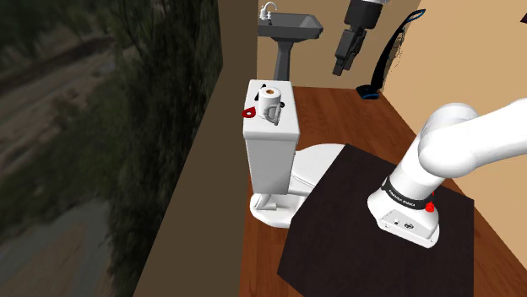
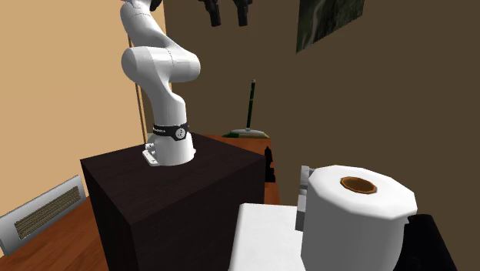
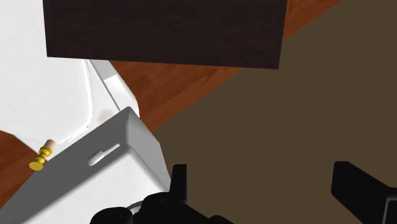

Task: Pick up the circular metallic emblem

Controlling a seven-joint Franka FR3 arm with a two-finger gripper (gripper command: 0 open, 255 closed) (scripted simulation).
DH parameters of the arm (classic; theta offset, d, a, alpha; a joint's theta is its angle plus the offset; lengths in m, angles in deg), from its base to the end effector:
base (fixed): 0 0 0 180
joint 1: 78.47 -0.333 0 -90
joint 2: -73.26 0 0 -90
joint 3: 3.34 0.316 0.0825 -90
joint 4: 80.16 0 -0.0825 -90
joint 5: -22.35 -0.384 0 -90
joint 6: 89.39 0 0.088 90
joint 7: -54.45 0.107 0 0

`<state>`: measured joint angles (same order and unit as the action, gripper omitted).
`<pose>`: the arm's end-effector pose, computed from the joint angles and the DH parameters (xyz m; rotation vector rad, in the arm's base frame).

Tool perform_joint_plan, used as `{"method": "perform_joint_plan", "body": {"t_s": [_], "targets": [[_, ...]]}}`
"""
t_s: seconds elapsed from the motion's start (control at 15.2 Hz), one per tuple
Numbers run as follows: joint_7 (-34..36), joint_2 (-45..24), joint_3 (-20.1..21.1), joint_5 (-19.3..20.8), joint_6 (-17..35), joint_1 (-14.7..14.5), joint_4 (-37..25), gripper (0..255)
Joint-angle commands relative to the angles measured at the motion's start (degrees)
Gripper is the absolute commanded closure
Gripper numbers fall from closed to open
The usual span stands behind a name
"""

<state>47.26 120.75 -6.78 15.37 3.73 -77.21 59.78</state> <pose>0.2990 -0.0167 0.5682 -2.9760 -0.0844 -0.0391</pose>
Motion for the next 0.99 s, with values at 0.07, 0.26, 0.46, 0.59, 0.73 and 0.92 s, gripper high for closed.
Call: {"method": "perform_joint_plan", "body": {"t_s": [0.07,0.26,0.46,0.59,0.73,0.92], "targets": [[0.21,-1.41,0.14,0.08,2.12,0.19,0.55,0],[0.88,-6.09,0.51,0.32,8.42,0.75,1.71,0],[1.62,-11.35,0.79,0.58,14.57,1.29,2.13,0],[2.14,-15.14,0.90,0.77,18.53,1.64,2.00,0],[2.70,-19.10,0.98,0.98,22.35,1.99,1.55,0],[3.58,-25.30,1.01,1.32,27.72,2.53,0.26,0]]}}
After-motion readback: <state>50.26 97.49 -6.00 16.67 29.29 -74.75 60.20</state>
